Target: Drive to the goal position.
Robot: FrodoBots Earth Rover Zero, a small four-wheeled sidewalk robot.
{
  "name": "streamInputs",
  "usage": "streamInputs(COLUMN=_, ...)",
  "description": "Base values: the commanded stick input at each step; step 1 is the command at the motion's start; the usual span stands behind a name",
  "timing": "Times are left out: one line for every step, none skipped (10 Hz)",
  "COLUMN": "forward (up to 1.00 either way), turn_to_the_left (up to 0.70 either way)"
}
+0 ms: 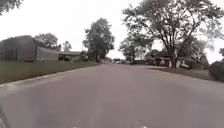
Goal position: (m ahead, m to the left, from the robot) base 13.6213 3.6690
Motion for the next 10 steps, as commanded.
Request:
streamInputs(forward=0.7, turn_to_the_left=0.0)
streamInputs(forward=0.7, turn_to_the_left=0.0)
streamInputs(forward=0.7, turn_to_the_left=0.0)
streamInputs(forward=0.7, turn_to_the_left=0.0)
streamInputs(forward=0.7, turn_to_the_left=0.0)
streamInputs(forward=0.7, turn_to_the_left=0.0)
streamInputs(forward=0.7, turn_to_the_left=0.0)
streamInputs(forward=0.7, turn_to_the_left=0.0)
streamInputs(forward=0.7, turn_to_the_left=0.0)
streamInputs(forward=0.7, turn_to_the_left=0.0)
